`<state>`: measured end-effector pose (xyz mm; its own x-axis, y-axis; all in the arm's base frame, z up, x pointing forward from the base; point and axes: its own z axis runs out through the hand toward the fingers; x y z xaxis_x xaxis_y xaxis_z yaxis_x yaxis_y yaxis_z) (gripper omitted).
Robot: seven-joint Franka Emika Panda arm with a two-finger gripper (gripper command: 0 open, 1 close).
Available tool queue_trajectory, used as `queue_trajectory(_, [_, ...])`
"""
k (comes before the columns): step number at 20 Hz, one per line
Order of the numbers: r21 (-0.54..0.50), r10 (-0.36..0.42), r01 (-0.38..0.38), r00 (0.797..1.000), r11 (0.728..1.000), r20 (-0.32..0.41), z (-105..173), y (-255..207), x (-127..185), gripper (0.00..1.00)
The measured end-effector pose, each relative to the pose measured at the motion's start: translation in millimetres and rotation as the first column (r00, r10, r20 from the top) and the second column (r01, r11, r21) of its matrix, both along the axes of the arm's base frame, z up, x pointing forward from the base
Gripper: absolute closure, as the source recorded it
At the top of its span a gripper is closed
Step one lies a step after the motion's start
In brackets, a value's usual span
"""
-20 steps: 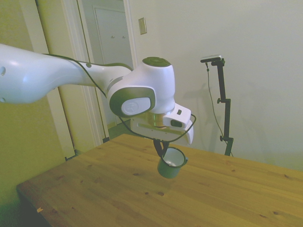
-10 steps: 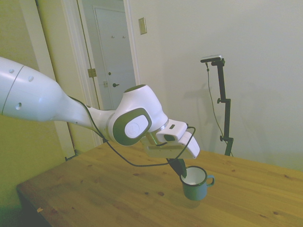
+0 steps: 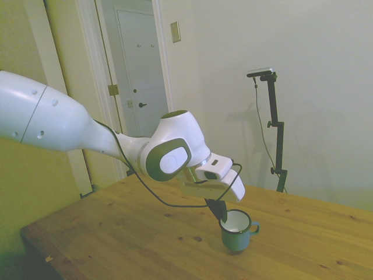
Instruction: Flip the mug upright
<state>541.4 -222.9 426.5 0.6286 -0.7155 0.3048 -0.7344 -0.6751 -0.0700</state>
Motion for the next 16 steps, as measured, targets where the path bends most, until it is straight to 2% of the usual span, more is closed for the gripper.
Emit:
queue_trajectory(13, [0.064,0.013,-0.01,0.999,0.998,-0.041,-22,-3,10,1.0])
queue_trajectory(14, [0.068,0.011,-0.008,0.999,0.998,-0.04,-23,-5,10,0.0])
queue_trajectory(16, [0.079,0.009,-0.006,0.999,0.997,-0.036,-24,-6,11,0.0])
